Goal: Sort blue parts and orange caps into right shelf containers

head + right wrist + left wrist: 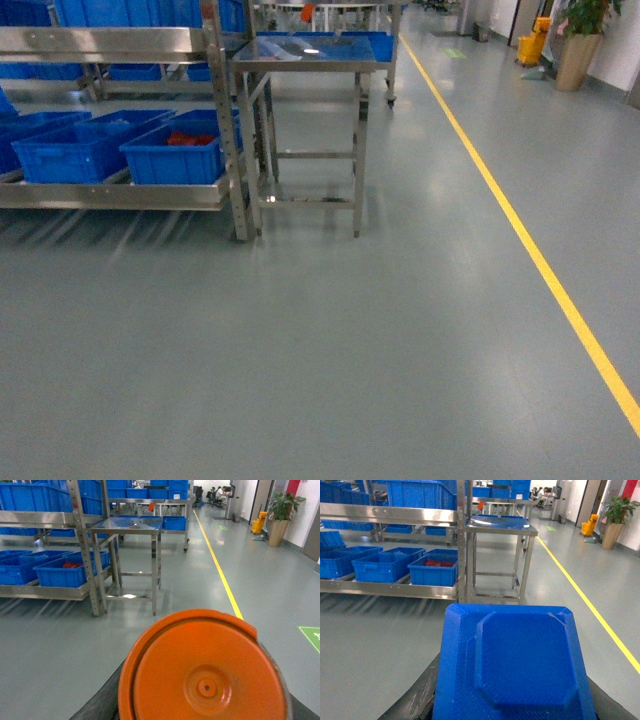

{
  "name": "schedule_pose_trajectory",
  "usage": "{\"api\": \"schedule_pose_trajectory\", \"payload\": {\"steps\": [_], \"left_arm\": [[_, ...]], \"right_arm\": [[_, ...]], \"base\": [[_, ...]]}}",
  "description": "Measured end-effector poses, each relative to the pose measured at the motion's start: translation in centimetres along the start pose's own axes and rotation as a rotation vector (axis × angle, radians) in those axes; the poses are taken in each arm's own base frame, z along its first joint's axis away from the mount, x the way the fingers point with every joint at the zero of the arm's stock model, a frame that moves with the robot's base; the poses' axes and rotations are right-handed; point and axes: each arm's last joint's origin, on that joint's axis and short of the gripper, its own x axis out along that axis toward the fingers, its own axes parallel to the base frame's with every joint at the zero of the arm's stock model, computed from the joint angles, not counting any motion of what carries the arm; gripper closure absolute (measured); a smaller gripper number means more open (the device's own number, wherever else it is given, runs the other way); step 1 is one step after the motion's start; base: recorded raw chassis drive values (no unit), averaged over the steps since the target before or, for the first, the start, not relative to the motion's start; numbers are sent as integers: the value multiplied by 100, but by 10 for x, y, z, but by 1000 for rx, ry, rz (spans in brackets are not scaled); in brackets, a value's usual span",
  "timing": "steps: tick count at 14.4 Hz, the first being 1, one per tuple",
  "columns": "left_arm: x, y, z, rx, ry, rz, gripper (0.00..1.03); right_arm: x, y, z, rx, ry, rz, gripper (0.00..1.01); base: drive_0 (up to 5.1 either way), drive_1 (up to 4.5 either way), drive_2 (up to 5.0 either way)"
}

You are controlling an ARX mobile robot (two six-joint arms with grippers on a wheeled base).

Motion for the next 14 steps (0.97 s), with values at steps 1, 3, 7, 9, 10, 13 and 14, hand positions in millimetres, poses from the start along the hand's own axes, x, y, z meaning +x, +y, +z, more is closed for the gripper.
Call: {"api": "schedule_pose_trajectory", "payload": {"steps": [1, 3, 7, 9, 10, 13, 14], "left_arm": [[0, 0, 0, 0, 2, 0, 60], [0, 0, 0, 0, -1, 0, 60], [0, 0, 0, 0, 1, 0, 60], [0, 0, 0, 0, 0, 0, 60], [0, 0, 0, 0, 2, 0, 60], [0, 0, 0, 0, 3, 0, 60], [0, 0, 0, 0, 0, 0, 60]], "right_arm": [[0, 0, 0, 0, 3, 0, 56], [0, 0, 0, 0, 2, 0, 56], [0, 0, 0, 0, -1, 0, 56], [0, 0, 0, 0, -2, 0, 56], [0, 0, 0, 0, 0, 0, 56], [0, 0, 0, 0, 2, 0, 56], [0, 0, 0, 0, 3, 0, 56]], "base": [[-10, 424, -443], [-2, 431, -436], [4, 437, -430], [13, 447, -420], [17, 451, -416], [8, 442, -425], [6, 440, -427]]}}
